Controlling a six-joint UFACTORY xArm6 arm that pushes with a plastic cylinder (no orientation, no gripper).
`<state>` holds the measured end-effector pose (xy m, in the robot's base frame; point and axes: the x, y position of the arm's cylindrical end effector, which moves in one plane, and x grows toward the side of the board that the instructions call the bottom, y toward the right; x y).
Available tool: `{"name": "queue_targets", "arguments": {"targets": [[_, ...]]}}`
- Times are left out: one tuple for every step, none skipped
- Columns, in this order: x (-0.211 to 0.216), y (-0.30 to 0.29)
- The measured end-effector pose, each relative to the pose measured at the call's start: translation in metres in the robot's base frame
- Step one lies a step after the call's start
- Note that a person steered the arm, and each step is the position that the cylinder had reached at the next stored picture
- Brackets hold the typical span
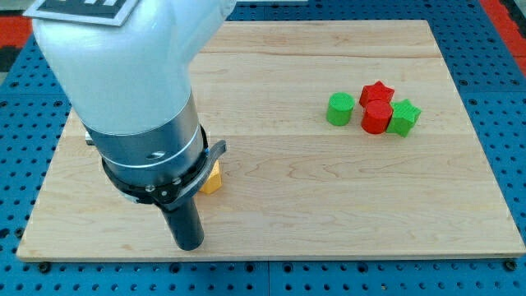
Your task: Move the blue triangle to the top left of the board
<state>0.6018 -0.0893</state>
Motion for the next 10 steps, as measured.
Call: {"name": "queue_targets", "arguments": {"targets": [[0.0,0.0],[0.0,0.01],[0.0,0.019],[0.0,0.019],[0.0,0.019],[0.0,0.022],[0.0,0.023],[0.0,0.029],[-0.011,0.029],[-0.03,0.029]]}}
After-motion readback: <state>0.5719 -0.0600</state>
